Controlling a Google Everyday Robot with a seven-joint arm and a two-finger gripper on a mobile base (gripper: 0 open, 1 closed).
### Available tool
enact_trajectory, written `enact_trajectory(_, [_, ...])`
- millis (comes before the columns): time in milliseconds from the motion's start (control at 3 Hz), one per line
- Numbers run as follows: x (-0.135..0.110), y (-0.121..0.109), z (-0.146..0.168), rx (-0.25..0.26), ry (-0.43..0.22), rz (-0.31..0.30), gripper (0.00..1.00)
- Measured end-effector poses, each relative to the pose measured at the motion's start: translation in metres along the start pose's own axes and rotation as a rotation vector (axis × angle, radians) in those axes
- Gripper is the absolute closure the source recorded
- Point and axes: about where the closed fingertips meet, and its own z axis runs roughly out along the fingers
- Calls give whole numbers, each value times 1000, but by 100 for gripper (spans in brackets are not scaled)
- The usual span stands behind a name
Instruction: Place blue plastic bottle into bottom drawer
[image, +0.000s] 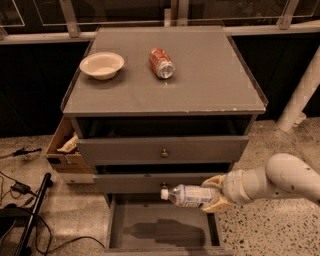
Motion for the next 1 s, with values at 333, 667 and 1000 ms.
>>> enact_trajectory(333, [20,11,73,-19,-47,-22,100])
enact_trajectory(667, [47,32,145,-72,-18,-54,100])
enact_trajectory(1000, [45,32,151,-75,-22,-60,100])
